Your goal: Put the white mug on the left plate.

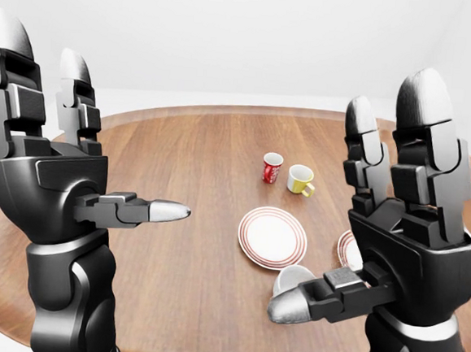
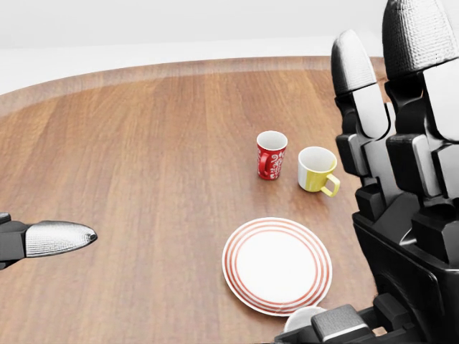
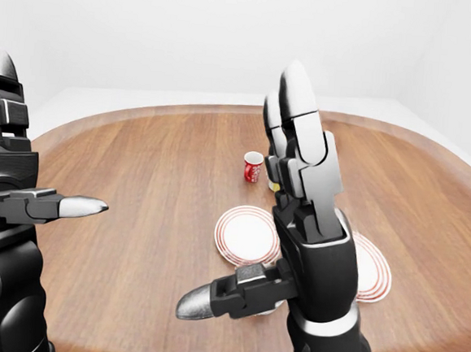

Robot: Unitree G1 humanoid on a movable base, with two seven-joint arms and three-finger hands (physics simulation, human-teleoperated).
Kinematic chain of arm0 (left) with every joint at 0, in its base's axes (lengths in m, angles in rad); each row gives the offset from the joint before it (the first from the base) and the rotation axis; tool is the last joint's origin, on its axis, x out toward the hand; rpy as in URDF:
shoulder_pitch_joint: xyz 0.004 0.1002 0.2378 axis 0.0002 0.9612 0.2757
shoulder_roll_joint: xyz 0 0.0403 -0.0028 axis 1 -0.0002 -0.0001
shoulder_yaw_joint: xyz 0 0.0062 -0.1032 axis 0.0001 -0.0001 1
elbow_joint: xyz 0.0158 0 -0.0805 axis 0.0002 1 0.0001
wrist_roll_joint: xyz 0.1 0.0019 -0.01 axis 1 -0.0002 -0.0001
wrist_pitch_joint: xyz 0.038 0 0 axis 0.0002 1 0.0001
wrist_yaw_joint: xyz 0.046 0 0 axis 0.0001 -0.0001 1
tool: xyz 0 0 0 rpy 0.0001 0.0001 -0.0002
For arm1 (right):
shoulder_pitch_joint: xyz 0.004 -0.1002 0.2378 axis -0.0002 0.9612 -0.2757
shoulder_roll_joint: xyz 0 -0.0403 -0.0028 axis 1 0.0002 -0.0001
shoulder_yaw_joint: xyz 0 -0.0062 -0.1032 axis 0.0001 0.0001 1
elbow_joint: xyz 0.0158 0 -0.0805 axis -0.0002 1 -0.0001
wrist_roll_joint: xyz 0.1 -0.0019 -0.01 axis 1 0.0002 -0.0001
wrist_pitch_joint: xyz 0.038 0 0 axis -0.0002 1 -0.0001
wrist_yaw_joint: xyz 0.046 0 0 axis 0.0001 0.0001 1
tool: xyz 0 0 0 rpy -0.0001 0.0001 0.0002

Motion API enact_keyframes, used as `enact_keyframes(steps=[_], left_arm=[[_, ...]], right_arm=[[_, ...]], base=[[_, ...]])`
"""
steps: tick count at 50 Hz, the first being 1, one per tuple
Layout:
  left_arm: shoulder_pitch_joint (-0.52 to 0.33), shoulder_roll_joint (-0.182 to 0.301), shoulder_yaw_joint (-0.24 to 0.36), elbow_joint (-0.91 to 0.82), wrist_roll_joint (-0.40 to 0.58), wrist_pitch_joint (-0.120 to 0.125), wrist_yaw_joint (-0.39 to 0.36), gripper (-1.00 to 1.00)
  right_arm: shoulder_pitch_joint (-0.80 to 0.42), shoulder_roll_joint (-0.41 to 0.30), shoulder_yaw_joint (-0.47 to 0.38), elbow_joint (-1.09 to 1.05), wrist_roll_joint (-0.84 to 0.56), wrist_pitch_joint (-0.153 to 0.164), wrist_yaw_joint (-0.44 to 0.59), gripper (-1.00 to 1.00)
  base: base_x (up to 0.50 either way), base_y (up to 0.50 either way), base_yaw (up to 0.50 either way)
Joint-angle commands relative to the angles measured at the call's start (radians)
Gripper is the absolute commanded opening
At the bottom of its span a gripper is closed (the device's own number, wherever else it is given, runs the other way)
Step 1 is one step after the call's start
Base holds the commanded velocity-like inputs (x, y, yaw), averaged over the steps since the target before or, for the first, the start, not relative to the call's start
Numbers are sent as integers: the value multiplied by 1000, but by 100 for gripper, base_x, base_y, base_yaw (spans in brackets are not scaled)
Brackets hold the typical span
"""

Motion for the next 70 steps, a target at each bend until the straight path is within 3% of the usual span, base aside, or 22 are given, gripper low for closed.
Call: enact_keyframes(steps=[1, 4, 9, 30, 34, 41, 50, 55, 61, 70], left_arm=[[1, 0, 1, 1, 1, 0, -1, 100], [1, 0, 0, 4, 4, 0, -2, 100], [2, -1, 0, 6, 5, 0, -3, 100], [4, 0, 2, 9, 4, 0, -6, 100], [4, 0, 2, 8, 4, 0, -6, 100], [4, 0, 1, 8, 5, 0, -6, 100], [9, -3, -1, 7, 7, 0, -7, 100], [8, -2, 0, 11, 9, 0, -9, 100], [19, -6, -6, 10, 15, 0, -14, 100], [17, -5, 1, 9, 11, 0, -14, 100]], right_arm=[[81, 108, 122, -28, -376, 0, 397, 100], [84, 200, 130, -28, -604, 0, 577, 100], [99, 320, 139, -28, -860, 0, 577, 100], [124, 370, 146, -28, -972, 0, 577, 100], [129, 369, 151, -28, -999, 0, 577, 100], [162, 306, 174, -28, -1037, 0, 577, 100], [195, 150, 206, -28, -997, 0, 577, 100], [210, 149, 188, -28, -1027, 0, 577, 100], [221, 189, 94, -28, -1058, 0, 577, 100], [290, 189, 79, -28, -1039, 0, 577, 100]], base=[[0, 0, 0], [0, 0, 0], [0, 0, 0], [0, 0, 0], [0, 0, 0], [0, 0, 0], [0, 0, 0], [0, 0, 0], [0, 0, 0], [0, 0, 0]])
